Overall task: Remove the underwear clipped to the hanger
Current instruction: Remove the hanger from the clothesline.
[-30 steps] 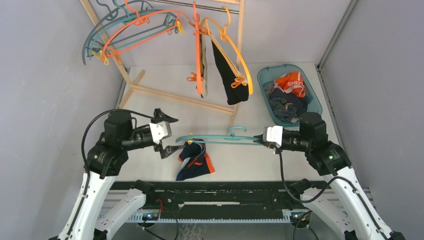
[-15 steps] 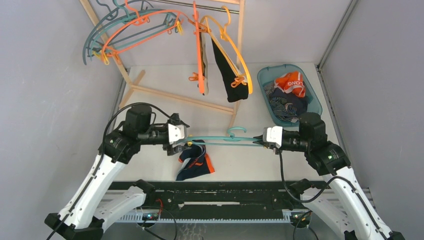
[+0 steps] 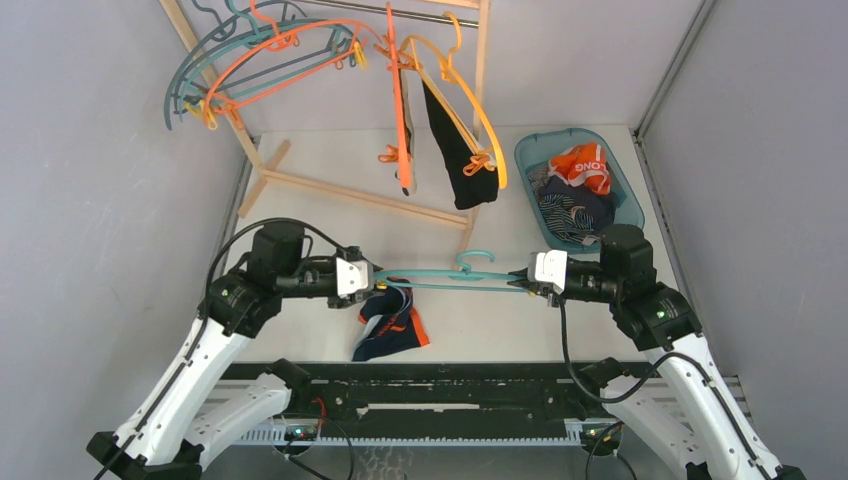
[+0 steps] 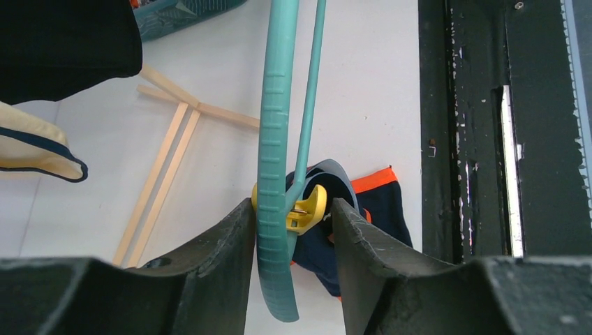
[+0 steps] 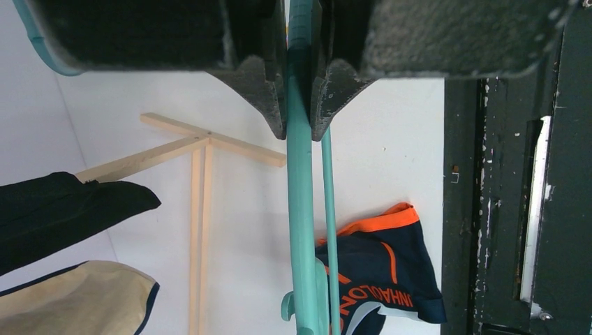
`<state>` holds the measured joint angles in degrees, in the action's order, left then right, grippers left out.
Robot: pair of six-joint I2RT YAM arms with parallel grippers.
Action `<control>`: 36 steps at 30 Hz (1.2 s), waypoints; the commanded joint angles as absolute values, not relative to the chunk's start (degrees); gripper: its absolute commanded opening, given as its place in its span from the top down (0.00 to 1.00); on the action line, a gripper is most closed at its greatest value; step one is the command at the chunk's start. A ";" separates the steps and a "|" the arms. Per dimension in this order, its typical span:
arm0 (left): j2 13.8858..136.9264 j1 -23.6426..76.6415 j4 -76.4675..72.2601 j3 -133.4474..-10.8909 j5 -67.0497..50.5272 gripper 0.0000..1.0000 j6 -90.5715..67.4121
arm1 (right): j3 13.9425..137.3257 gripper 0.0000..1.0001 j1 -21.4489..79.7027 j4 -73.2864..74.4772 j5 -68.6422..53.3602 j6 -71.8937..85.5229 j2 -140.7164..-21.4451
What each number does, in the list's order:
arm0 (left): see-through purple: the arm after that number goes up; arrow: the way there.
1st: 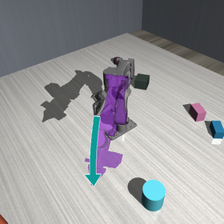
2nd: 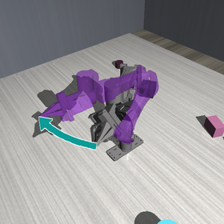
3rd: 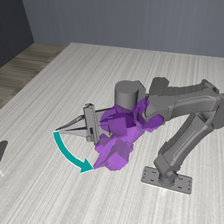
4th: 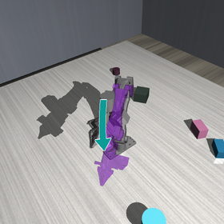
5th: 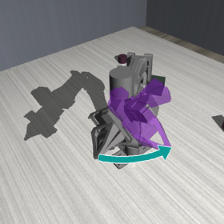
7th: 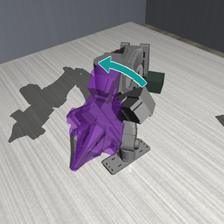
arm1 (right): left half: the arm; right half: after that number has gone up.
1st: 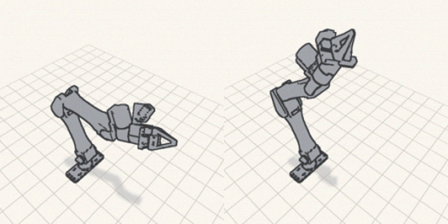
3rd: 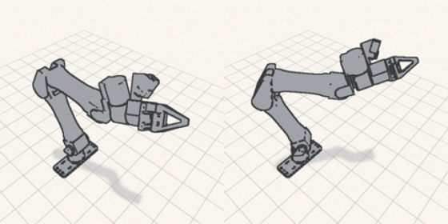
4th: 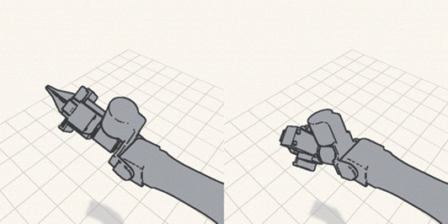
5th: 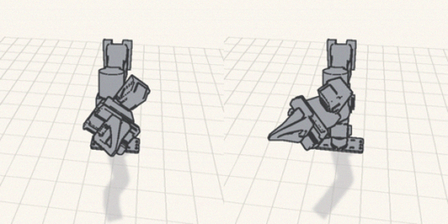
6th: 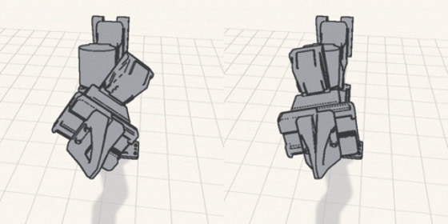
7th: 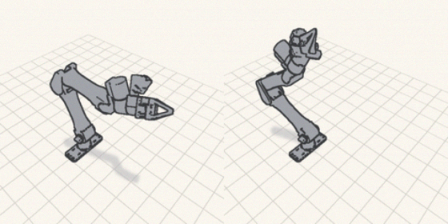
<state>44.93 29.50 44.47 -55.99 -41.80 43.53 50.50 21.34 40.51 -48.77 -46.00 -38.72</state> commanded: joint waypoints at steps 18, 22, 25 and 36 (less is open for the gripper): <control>42.30 29.75 37.31 -53.31 -44.84 0.67 37.66 | 50.46 1.00 21.27 37.79 -52.20 -45.20 -37.44; 41.28 29.75 36.95 -52.29 -44.78 0.73 37.83 | 50.45 1.00 21.27 37.62 -52.23 -45.05 -37.31; 41.12 29.79 36.59 -51.85 -44.89 0.75 38.09 | 50.46 1.00 21.27 37.46 -52.28 -44.79 -37.39; 41.29 29.78 36.48 -51.41 -45.11 0.56 39.28 | 50.45 1.00 20.77 35.39 -50.83 -42.24 -37.28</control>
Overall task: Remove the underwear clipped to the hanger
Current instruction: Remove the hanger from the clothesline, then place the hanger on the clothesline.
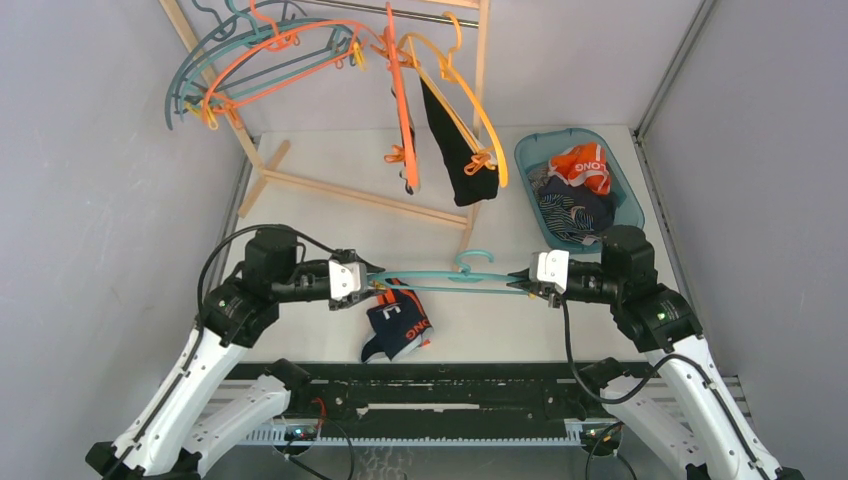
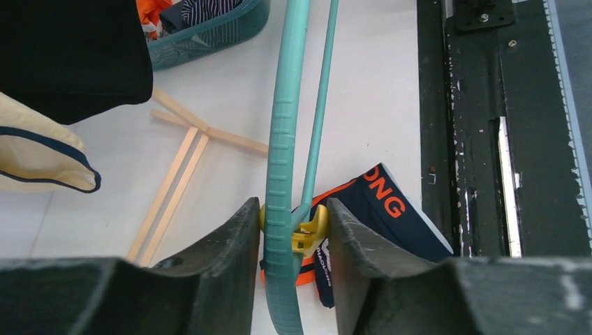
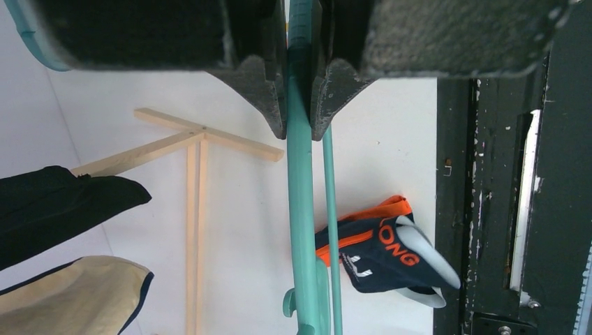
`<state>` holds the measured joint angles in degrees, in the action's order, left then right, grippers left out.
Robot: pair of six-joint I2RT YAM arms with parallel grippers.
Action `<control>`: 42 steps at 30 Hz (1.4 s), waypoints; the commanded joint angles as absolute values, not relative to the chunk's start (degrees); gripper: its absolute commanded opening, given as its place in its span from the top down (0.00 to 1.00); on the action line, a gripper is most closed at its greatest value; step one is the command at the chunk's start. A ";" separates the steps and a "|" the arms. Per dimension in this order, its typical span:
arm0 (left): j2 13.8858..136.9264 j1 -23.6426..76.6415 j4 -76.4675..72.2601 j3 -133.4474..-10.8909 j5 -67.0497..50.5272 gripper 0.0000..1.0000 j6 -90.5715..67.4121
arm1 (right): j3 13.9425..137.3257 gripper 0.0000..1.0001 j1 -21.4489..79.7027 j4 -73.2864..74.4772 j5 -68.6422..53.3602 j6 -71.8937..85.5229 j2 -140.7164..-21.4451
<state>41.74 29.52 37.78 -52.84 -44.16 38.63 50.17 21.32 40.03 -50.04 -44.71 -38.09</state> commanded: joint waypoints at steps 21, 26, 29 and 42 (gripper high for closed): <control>35.47 29.75 34.80 -50.61 -37.90 0.05 41.53 | 50.47 1.00 18.93 36.64 -55.37 -42.22 -38.76; 34.62 29.79 41.36 -54.44 -37.33 0.02 45.36 | 49.80 1.00 21.55 36.21 -53.19 -42.82 -39.96; 36.65 29.77 49.19 -59.55 -38.27 0.02 47.86 | 49.40 1.00 22.77 35.77 -51.90 -43.17 -40.45; 50.82 30.67 52.08 -70.51 -43.47 0.33 32.67 | 49.39 1.00 24.45 35.80 -50.58 -43.66 -41.66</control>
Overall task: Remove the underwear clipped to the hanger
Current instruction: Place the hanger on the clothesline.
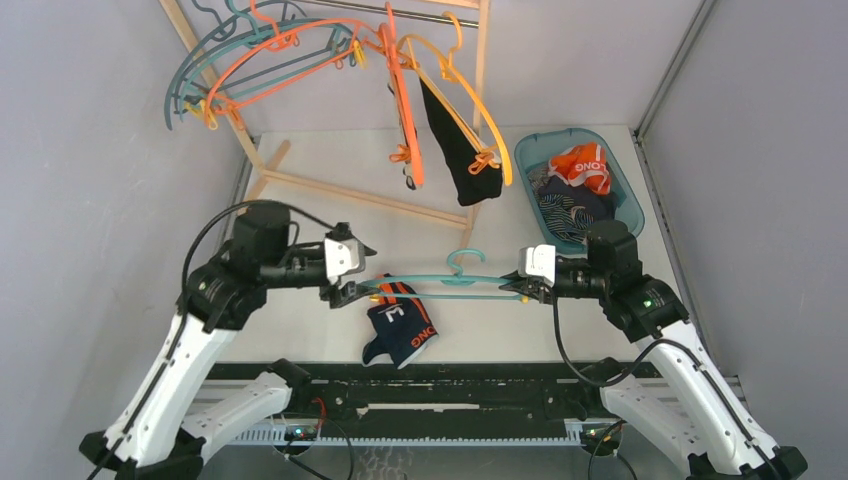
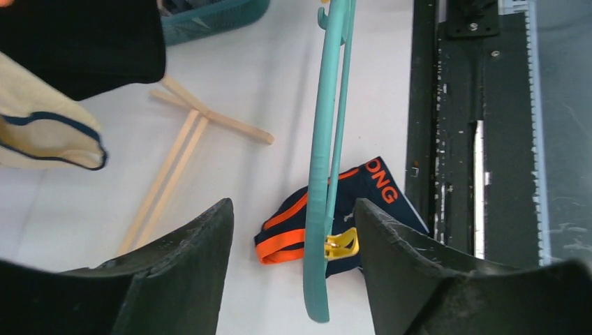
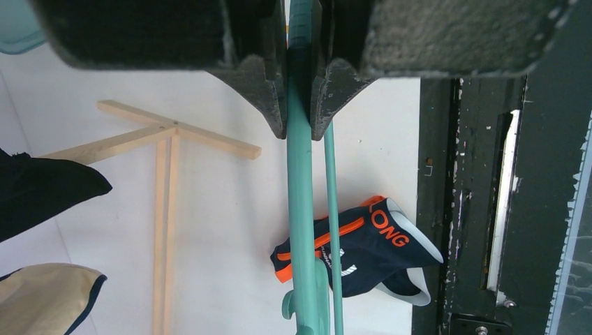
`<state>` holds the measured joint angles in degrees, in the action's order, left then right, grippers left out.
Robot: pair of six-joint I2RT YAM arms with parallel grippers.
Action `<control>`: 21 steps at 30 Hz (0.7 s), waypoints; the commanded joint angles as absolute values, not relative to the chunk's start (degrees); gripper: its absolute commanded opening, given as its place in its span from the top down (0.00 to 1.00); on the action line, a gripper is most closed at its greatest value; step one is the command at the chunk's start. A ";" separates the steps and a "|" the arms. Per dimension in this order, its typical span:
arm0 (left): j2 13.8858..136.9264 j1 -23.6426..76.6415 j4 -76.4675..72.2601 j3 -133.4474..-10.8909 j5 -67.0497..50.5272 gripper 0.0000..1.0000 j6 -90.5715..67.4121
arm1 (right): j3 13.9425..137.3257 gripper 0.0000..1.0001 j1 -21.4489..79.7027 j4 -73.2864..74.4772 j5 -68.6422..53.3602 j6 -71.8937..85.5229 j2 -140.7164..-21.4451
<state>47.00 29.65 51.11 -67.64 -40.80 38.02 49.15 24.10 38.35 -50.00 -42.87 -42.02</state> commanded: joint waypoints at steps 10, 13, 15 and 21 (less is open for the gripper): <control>54.52 33.20 50.45 -67.85 -43.77 0.61 30.97 | 48.99 1.00 24.49 35.42 -50.25 -43.67 -41.75; 54.64 33.58 50.44 -66.80 -43.74 0.72 32.01 | 48.91 1.00 24.51 35.27 -50.08 -43.60 -41.62; 54.52 33.62 50.48 -66.16 -43.93 0.77 32.67 | 48.80 1.00 24.48 35.00 -50.14 -43.33 -41.53; 54.31 33.92 50.52 -64.72 -44.91 0.72 34.43 | 48.79 1.00 24.46 34.80 -50.11 -43.07 -41.70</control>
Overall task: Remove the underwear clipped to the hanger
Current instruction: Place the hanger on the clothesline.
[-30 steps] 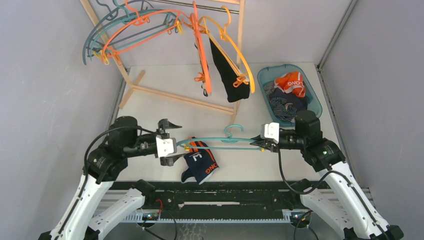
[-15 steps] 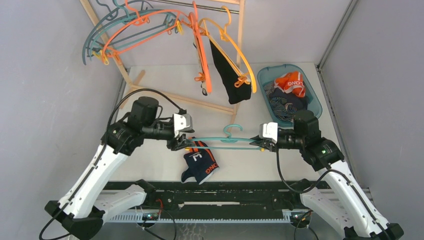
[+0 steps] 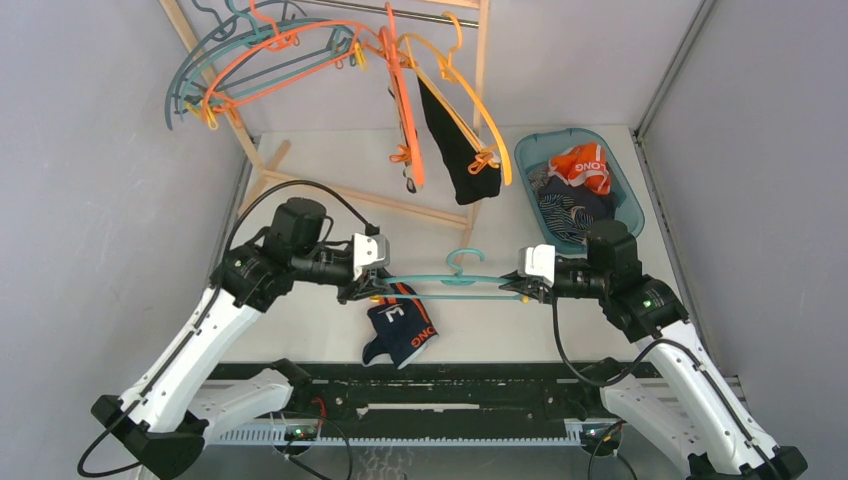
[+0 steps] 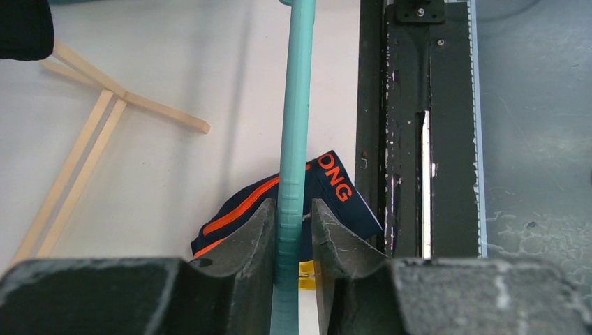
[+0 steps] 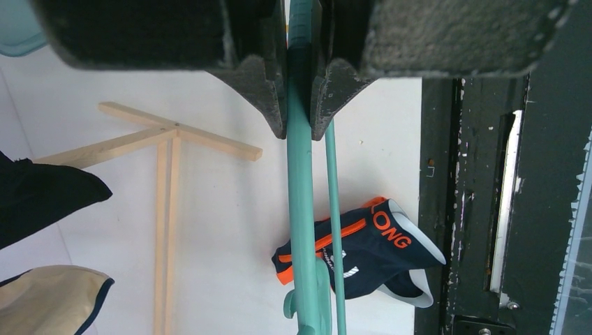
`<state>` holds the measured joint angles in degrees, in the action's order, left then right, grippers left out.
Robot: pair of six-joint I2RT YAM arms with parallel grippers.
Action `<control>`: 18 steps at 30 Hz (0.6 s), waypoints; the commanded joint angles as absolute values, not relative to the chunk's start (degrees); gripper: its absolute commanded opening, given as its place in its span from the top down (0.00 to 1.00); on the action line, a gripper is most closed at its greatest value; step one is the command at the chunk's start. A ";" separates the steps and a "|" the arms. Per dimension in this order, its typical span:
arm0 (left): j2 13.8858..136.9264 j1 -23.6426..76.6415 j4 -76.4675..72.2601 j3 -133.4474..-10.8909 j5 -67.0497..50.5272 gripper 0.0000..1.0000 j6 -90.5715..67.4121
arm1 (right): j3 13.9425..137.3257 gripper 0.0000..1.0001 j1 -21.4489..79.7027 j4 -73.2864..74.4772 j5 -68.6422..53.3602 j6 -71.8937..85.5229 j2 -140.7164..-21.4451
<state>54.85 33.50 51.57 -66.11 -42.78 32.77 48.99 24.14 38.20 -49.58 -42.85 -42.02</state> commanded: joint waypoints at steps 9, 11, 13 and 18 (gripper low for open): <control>51.84 34.07 49.39 -63.61 -43.66 1.00 35.25 | 48.35 0.92 24.51 33.81 -49.27 -42.35 -41.31; 50.45 34.11 48.51 -63.30 -41.79 1.00 34.43 | 48.36 0.70 24.44 33.63 -48.81 -41.90 -41.23; 49.31 34.03 47.95 -63.20 -38.76 1.00 33.52 | 48.35 0.43 24.47 33.23 -48.10 -41.23 -41.07; 45.60 33.67 48.94 -64.22 -28.76 1.00 33.11 | 48.36 0.29 23.75 31.84 -46.28 -38.84 -40.27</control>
